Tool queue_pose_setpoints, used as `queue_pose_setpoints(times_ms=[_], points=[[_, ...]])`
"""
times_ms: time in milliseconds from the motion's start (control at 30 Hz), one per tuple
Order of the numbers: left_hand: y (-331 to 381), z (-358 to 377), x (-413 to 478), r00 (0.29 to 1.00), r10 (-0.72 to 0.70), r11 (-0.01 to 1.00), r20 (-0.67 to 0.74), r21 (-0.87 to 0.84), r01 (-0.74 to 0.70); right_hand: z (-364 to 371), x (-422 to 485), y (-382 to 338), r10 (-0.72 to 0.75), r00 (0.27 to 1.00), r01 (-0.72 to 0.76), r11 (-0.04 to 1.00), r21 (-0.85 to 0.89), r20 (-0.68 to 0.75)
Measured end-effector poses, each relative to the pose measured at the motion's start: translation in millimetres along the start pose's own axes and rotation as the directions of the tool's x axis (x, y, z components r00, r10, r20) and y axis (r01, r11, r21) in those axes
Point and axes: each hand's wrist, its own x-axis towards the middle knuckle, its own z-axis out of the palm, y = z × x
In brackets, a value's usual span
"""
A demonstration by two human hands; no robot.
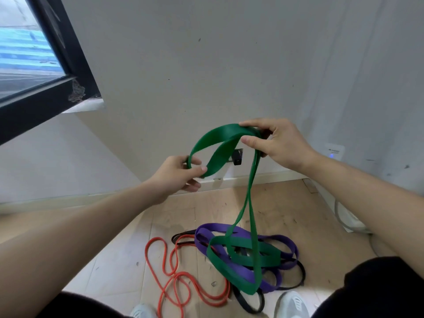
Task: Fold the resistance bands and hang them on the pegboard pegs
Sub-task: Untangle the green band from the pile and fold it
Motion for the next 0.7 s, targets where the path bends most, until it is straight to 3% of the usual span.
queue_pose_setpoints(times_ms=[133, 367, 533, 700], points=[[6, -9, 3, 0.994, 0.037, 0.98, -0.099, -0.193, -0.056, -8, 3, 14, 0.048, 0.999, -0.049, 0.996, -0.069, -0.016], [11, -13, -1, 0.975, 0.117, 0.969, -0.191, -0.194, -0.154, -7, 2, 27, 0.1, 0.993, -0.087, 0.977, -0.193, 0.061], [11, -18, -1, 0.989, 0.112, 0.956, -0.1, -0.259, -0.135, -6, 2, 33, 0.147, 0.981, -0.119, 0.972, -0.204, 0.129], [16, -20, -1, 0.989, 0.145, 0.934, -0.018, -0.326, -0.143, -2, -2, 36, 0.199, 0.932, -0.122, 0.959, -0.255, 0.302]])
